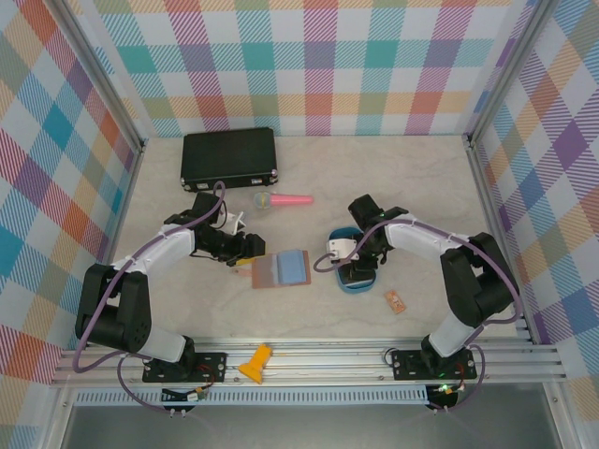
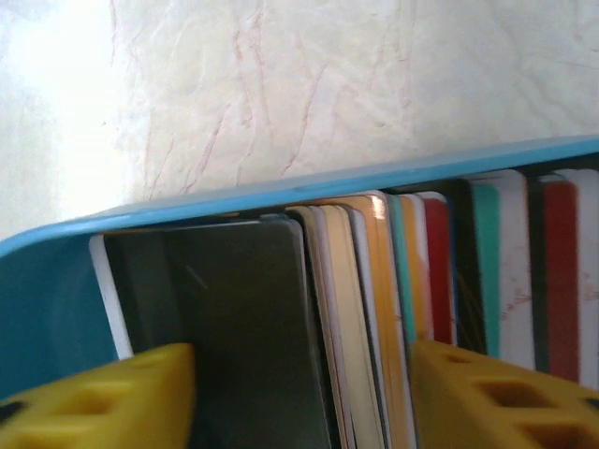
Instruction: Put the credit cards into the card holder
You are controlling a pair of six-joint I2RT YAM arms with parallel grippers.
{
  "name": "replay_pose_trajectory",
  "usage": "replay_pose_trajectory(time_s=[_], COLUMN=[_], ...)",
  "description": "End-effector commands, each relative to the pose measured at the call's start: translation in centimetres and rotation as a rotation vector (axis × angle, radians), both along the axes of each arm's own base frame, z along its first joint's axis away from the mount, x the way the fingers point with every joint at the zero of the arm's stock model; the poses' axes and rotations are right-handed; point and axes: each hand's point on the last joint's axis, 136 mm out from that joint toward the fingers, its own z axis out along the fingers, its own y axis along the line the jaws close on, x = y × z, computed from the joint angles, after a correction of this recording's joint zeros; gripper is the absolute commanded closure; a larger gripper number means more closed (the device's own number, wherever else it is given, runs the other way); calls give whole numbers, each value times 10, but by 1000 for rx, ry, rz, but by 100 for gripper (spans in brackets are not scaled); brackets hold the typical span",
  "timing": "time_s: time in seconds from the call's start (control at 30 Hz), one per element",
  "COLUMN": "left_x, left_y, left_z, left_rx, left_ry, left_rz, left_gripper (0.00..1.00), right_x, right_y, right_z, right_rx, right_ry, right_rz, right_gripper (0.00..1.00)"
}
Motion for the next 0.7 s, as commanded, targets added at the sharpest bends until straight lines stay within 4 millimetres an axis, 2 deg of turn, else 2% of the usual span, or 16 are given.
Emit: replay_pose_trajectory(time_s=[0.0,0.13,0.67], left_x=[3,3,3], left_y=[-5,-5,-5], left_z=[8,6,5], left_rx=[-22,-21,-17], left_ry=[-32,-26,-22], left_rz=[-20,-21,-21], left_gripper=[42,42,42], right_x=[4,6,17], right_y=[1,0,-4], right_z=[-2,-1,24], right_rx=[14,17,24], right_ry=[-8,-32,-147], right_rz=[-9,-11,-30], right_gripper=[57,67,90])
